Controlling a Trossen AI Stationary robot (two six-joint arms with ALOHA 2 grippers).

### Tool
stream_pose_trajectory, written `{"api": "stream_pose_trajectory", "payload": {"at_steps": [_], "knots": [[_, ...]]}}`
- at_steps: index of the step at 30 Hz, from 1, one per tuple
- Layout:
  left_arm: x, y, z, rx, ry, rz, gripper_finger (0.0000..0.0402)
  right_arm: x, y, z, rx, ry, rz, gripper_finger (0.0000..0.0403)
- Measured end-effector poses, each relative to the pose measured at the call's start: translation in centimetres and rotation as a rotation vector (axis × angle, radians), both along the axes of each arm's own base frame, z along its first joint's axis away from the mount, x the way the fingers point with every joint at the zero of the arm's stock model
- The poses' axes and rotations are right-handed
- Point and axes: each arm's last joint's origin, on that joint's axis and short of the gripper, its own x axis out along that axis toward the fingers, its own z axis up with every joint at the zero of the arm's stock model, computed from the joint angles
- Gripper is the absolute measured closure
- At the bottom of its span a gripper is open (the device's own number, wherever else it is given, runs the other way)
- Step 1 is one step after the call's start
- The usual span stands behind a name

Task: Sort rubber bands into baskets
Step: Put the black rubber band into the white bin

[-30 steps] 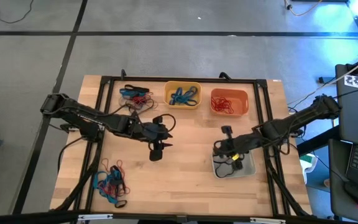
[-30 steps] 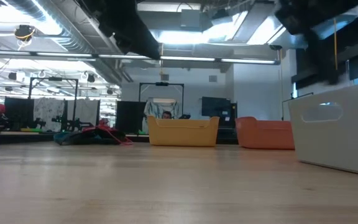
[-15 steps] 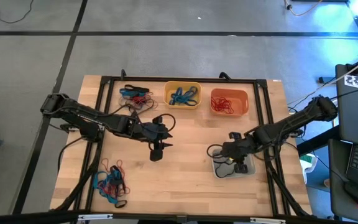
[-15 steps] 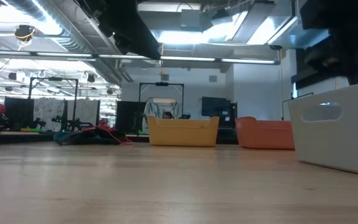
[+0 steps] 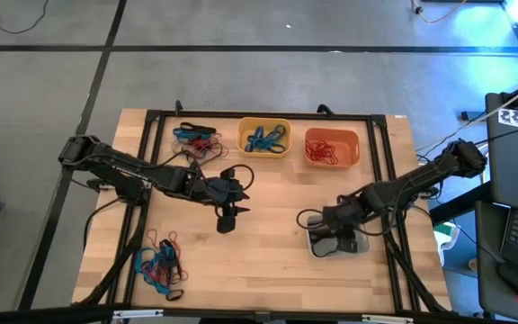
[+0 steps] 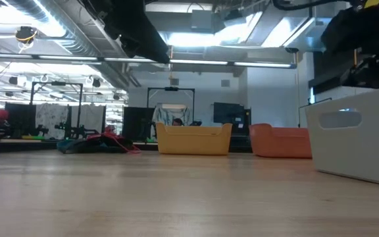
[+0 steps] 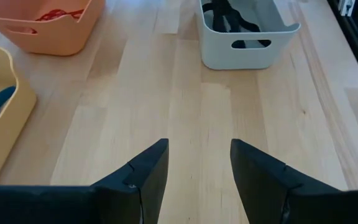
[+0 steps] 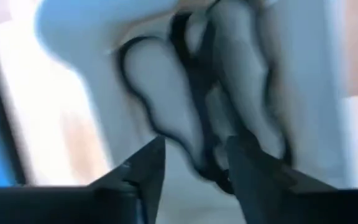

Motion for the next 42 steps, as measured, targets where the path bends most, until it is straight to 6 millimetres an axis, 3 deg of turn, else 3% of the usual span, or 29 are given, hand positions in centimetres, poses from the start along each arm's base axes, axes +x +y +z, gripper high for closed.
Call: {"api": "stream_pose_trajectory", "payload": {"at_steps": [5,11,16,21,32,42], "knots": [[0.0,0.1,0.0,0.005,-0.003,0.019,0.0231,0.6,-0.8,0.8,0.106,0.021,-0.013,0.019],[-0.2,0.3,-0.2,0.03,0.02,0.095,0.0231,2.0,-1.7,3.1,0.093,-0.104,0.049,0.0186],[-0.6,0.6,-0.6,0.053,0.068,0.173,0.0231,3.2,-2.1,5.2,-0.114,-0.274,0.088,0.0186],[-1.5,1.1,-1.3,0.104,0.143,0.311,0.0231,4.4,-2.5,5.9,-0.341,-0.45,0.087,0.0186],[-3.1,3.6,-2.4,0.153,0.277,0.579,0.0231,6.5,-2.5,6.0,-0.569,-0.602,0.079,0.0187],[-5.4,8.2,-6.2,0.11,0.39,0.794,0.0231,8.8,-2.5,4.3,-0.7,-0.624,0.096,0.0187]]}}
